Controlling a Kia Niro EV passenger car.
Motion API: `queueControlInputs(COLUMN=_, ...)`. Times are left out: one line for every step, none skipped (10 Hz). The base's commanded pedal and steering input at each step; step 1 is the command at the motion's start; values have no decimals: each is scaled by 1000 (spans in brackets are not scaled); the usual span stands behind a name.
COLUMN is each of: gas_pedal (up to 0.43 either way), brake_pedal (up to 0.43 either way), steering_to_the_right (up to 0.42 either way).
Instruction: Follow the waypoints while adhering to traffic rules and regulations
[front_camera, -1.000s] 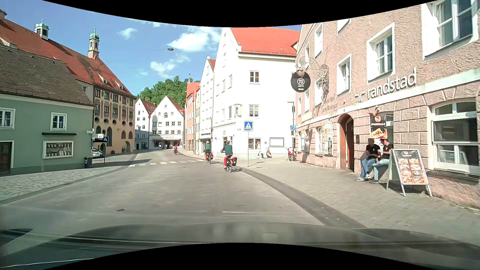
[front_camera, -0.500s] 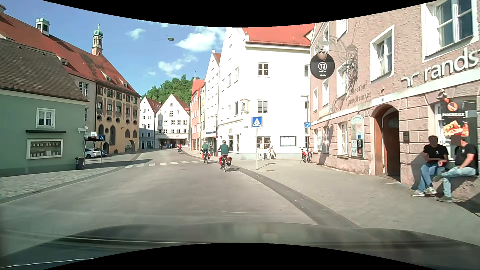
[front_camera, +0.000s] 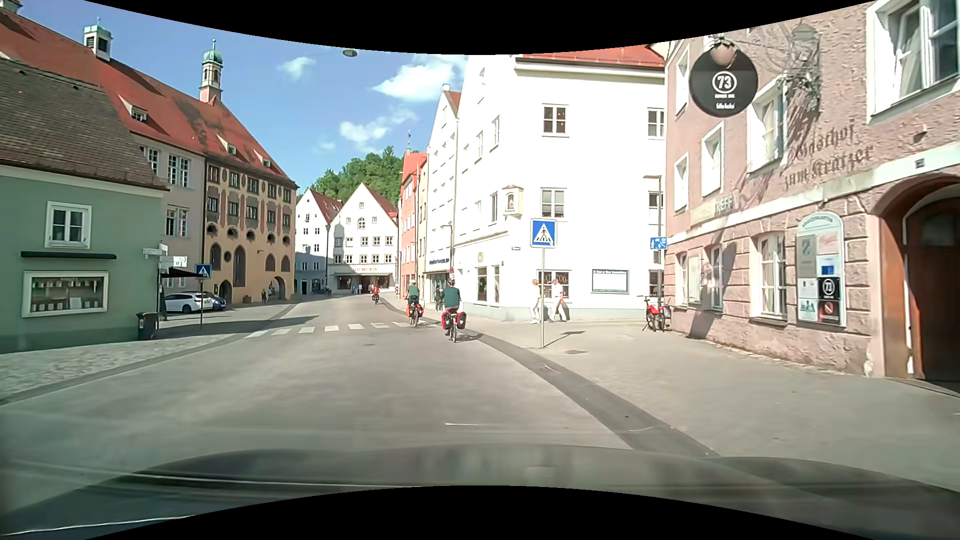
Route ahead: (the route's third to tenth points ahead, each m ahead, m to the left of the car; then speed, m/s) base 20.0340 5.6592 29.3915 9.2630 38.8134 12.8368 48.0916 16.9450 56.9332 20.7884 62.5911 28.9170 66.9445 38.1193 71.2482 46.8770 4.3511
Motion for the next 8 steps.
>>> queueControlInputs(gas_pedal=0, brake_pedal=6, steering_to_the_right=-98)
queueControlInputs(gas_pedal=0, brake_pedal=6, steering_to_the_right=-97)
queueControlInputs(gas_pedal=0, brake_pedal=6, steering_to_the_right=-97)
queueControlInputs(gas_pedal=0, brake_pedal=6, steering_to_the_right=-97)
queueControlInputs(gas_pedal=0, brake_pedal=6, steering_to_the_right=-99)
queueControlInputs(gas_pedal=0, brake_pedal=6, steering_to_the_right=-101)
queueControlInputs(gas_pedal=0, brake_pedal=49, steering_to_the_right=-101)
queueControlInputs(gas_pedal=0, brake_pedal=98, steering_to_the_right=-99)
